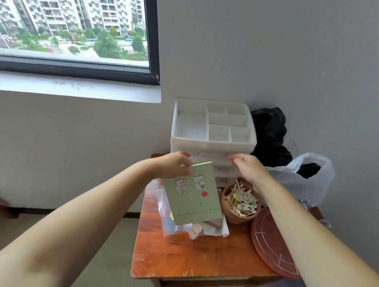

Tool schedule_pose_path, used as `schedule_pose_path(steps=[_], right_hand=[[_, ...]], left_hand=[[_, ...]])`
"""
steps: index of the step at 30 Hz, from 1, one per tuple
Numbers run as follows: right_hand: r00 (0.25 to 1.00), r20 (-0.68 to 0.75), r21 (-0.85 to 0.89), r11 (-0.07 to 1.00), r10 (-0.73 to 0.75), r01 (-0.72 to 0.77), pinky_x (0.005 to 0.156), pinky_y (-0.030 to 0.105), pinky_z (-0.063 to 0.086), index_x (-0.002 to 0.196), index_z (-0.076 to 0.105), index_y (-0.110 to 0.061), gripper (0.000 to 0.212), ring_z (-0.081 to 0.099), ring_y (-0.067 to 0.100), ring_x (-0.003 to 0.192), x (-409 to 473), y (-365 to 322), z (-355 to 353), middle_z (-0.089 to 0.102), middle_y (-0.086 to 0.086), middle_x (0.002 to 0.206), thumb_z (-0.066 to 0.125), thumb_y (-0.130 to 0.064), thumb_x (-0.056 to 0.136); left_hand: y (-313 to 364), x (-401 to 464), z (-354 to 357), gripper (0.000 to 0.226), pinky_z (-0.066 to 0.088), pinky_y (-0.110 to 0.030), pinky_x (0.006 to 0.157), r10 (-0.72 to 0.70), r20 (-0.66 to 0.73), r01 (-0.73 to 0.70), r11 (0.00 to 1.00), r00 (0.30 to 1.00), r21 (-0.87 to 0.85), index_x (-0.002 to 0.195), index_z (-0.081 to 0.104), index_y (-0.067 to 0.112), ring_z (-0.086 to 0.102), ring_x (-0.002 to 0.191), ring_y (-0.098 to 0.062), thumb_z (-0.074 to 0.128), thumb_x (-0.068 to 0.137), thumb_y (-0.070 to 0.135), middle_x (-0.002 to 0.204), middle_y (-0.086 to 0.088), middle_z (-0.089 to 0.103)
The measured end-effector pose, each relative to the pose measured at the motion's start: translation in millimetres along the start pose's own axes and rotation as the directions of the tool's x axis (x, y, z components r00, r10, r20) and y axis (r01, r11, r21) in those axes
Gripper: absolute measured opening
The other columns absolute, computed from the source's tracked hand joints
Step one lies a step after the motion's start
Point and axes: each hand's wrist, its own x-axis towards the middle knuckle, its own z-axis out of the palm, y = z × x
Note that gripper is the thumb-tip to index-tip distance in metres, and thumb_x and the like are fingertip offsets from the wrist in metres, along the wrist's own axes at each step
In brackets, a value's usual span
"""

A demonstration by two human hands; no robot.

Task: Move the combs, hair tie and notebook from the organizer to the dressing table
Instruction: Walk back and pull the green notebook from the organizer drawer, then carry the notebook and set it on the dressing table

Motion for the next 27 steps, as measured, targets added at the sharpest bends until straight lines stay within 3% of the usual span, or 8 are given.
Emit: schedule_pose_path(steps=[4, 7, 11, 15, 17, 21, 24, 27], right_hand=[[0.998, 0.024, -0.052, 0.997, -0.055, 0.056, 0.093, 0.031, 0.043, 0.118, 0.062, -0.014, 0.034, 0.055, 0.018, 0.113, 15.0, 5.7, 1.6, 0.063, 0.002, 0.122, 0.042, -0.015, 0.091], [0.994, 0.102, -0.063, 0.997, -0.037, 0.043, 0.079, 0.033, 0.048, 0.096, 0.066, -0.023, 0.027, 0.060, 0.016, 0.094, 15.8, 8.2, 3.4, 0.067, 0.003, 0.106, 0.041, -0.015, 0.090], [0.919, 0.389, -0.013, 0.998, 0.062, -0.062, 0.067, 0.028, 0.049, 0.084, 0.068, -0.017, 0.034, 0.066, 0.016, 0.081, 11.5, -6.3, 26.3, 0.072, 0.006, 0.093, 0.036, -0.011, 0.093], [0.791, 0.604, 0.149, 0.960, 0.100, -0.235, 0.060, 0.026, 0.050, 0.091, 0.069, -0.009, 0.034, 0.064, 0.016, 0.070, -2.1, -27.5, 75.2, 0.069, 0.006, 0.080, 0.038, -0.022, 0.097], [0.687, 0.718, 0.184, 0.921, 0.113, -0.344, 0.066, 0.029, 0.052, 0.093, 0.066, -0.012, 0.041, 0.066, 0.018, 0.078, -17.2, -39.3, 110.7, 0.072, 0.006, 0.085, 0.032, -0.033, 0.099], [0.463, 0.883, 0.117, 0.918, 0.079, -0.380, 0.076, 0.034, 0.054, 0.109, 0.062, -0.016, 0.039, 0.066, 0.021, 0.093, -79.4, -59.1, 202.9, 0.070, 0.006, 0.106, 0.036, -0.042, 0.097], [0.238, 0.971, 0.036, 0.962, 0.031, -0.271, 0.077, 0.034, 0.058, 0.111, 0.062, -0.019, 0.024, 0.069, 0.019, 0.094, -164.1, -67.3, 278.1, 0.072, 0.005, 0.111, 0.051, -0.030, 0.093], [0.064, 0.997, -0.017, 0.976, 0.031, -0.218, 0.070, 0.030, 0.059, 0.100, 0.063, -0.014, 0.012, 0.072, 0.020, 0.086, -275.0, -73.4, 347.0, 0.074, 0.006, 0.100, 0.056, -0.017, 0.091]], left_hand=[[-5.7, 5.2, -1.6, 0.028, 0.048, -0.041, 0.101, -0.097, -0.012, 0.092, 0.967, 0.995, -0.239, 0.109, 0.067, 0.010, 0.057, 0.107, -0.023, 0.055, 0.091, 0.026, 0.123, -0.006, 0.057], [-17.0, -2.4, -0.5, 0.024, 0.054, -0.041, 0.092, -0.123, 0.050, 0.132, 0.870, 0.991, -0.475, 0.106, 0.069, 0.013, 0.067, 0.104, -0.027, 0.054, 0.091, 0.023, 0.115, -0.010, 0.069], [-50.2, -42.6, 4.4, 0.026, 0.059, -0.033, 0.081, -0.094, 0.134, 0.163, 0.577, 0.987, -0.801, 0.112, 0.065, 0.011, 0.068, 0.104, -0.026, 0.052, 0.093, 0.025, 0.116, -0.011, 0.070], [-95.5, -123.3, 33.4, 0.033, 0.058, -0.037, 0.086, -0.243, -0.043, 0.018, 0.243, 0.969, -0.970, 0.118, 0.061, 0.012, 0.068, 0.103, -0.024, 0.056, 0.089, 0.027, 0.117, -0.009, 0.069], [-111.0, -176.0, 57.8, 0.028, 0.060, -0.036, 0.080, -0.421, -0.153, -0.139, 0.066, 0.894, -0.988, 0.117, 0.061, 0.015, 0.071, 0.096, -0.020, 0.049, 0.093, 0.022, 0.110, -0.005, 0.073], [-117.4, -291.2, 120.1, 0.026, 0.061, -0.041, 0.072, -0.757, -0.223, -0.477, -0.130, 0.614, -0.869, 0.117, 0.054, 0.012, 0.074, 0.081, -0.020, 0.035, 0.099, 0.011, 0.098, -0.007, 0.074], [-102.7, -381.6, 174.1, 0.028, 0.061, -0.041, 0.067, -0.902, -0.195, -0.700, -0.149, 0.386, -0.699, 0.120, 0.049, 0.008, 0.074, 0.072, -0.018, 0.032, 0.098, 0.003, 0.091, -0.009, 0.073], [-78.4, -472.9, 237.3, 0.033, 0.062, -0.033, 0.060, -0.964, -0.143, -0.817, -0.107, 0.225, -0.566, 0.122, 0.049, 0.009, 0.074, 0.071, -0.017, 0.034, 0.095, -0.003, 0.087, -0.008, 0.076]])
